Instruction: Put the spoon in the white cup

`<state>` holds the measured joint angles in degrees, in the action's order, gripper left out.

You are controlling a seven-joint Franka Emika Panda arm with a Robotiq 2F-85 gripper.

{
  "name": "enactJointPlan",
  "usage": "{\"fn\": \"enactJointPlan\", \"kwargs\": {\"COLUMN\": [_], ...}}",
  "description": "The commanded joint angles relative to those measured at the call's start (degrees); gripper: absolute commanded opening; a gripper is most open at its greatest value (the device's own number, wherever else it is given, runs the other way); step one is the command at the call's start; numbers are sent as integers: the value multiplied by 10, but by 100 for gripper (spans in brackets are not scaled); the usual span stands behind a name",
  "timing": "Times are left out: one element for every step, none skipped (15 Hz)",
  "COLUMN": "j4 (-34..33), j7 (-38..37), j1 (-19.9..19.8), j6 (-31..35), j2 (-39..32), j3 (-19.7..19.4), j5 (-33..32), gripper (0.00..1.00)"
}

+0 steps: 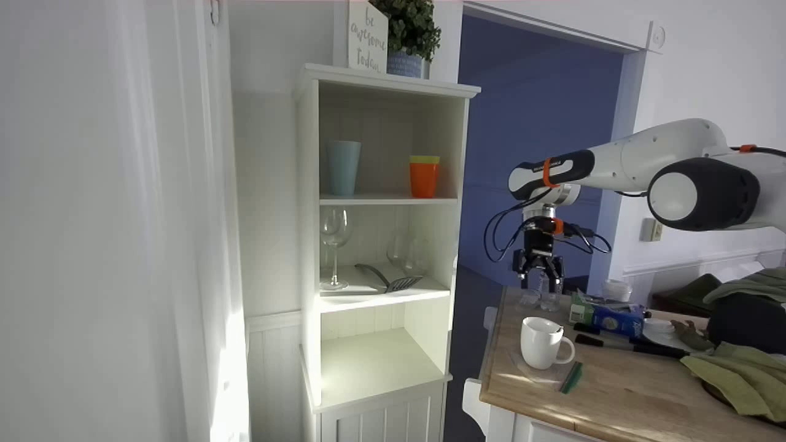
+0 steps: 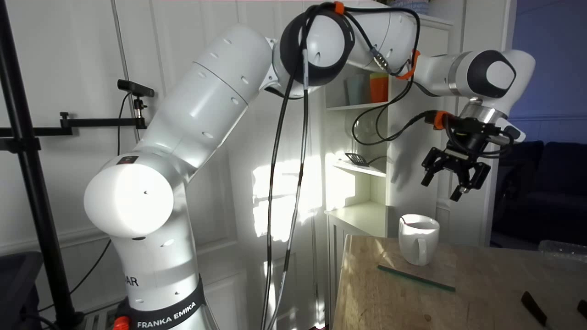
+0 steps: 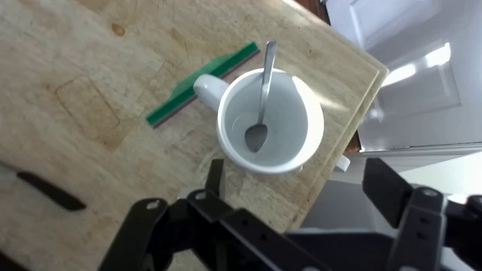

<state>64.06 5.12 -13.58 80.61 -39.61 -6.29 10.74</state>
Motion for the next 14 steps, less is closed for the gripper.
{"fn": "enactJointPlan", "kwargs": {"j4": [101,124,147,169,189,207,220,217,159,171,180,185,188,191], "j7": [81,110,138,169,202,237,274,318,251,279,296,304,308,309], "j1": [3,0,-3,-7,-11,-18,-25,-42,-24,-30,-34,-37,-37,-37], "j6": [89,110,131,150,165,177,186,172,154,154,154,154,155,155], "j2": [97,121,144,165,186,206,220,227,179,193,203,208,210,210], "j3": [-1,0,1,2,2,3,3,9,4,2,0,-1,-1,0], "j5": [-25,-26,-27,-26,-24,-17,-10,-11,-19,-18,-17,-17,-17,-17], "gripper": [100,100,100,100,100,100,100,100,100,100,100,100,100,100]}}
